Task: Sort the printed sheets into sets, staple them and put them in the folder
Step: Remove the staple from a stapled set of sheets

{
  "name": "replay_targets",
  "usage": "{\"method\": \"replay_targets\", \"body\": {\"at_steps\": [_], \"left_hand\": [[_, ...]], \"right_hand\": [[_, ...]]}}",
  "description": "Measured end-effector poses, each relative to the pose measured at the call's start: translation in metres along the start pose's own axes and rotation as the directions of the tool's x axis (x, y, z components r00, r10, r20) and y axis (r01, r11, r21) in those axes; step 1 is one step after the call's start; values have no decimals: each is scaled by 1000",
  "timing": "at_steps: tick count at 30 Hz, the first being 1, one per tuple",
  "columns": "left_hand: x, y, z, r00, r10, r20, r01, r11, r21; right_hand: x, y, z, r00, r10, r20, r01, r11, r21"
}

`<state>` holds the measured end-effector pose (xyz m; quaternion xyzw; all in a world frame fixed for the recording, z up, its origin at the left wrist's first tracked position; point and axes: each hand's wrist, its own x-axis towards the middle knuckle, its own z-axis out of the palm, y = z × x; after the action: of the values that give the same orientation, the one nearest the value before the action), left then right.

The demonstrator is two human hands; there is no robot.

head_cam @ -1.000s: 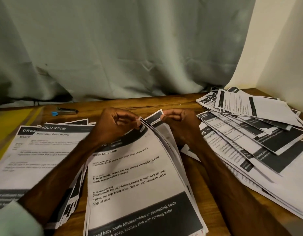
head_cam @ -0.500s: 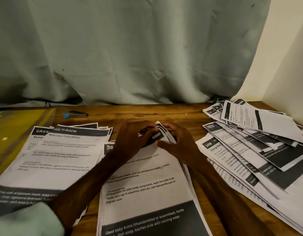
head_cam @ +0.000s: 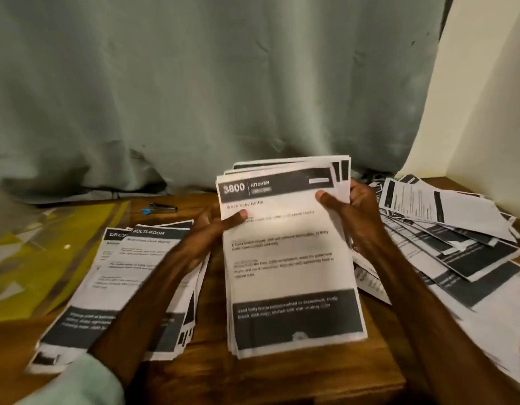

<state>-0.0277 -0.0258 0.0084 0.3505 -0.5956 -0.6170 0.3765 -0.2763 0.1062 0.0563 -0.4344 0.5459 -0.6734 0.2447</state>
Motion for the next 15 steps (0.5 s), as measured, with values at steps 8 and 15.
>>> {"method": "replay_targets", "body": {"at_steps": [8, 15], "left_hand": [[-49, 46, 31, 977, 196, -81, -196, 981, 18], [-70, 60, 42, 946, 235, -223, -269, 953, -139]], "right_hand": [[-32, -40, 10, 990, -134, -36, 136, 989, 50], [-73, -11, 13, 998, -3, 57, -1, 998, 65]]}}
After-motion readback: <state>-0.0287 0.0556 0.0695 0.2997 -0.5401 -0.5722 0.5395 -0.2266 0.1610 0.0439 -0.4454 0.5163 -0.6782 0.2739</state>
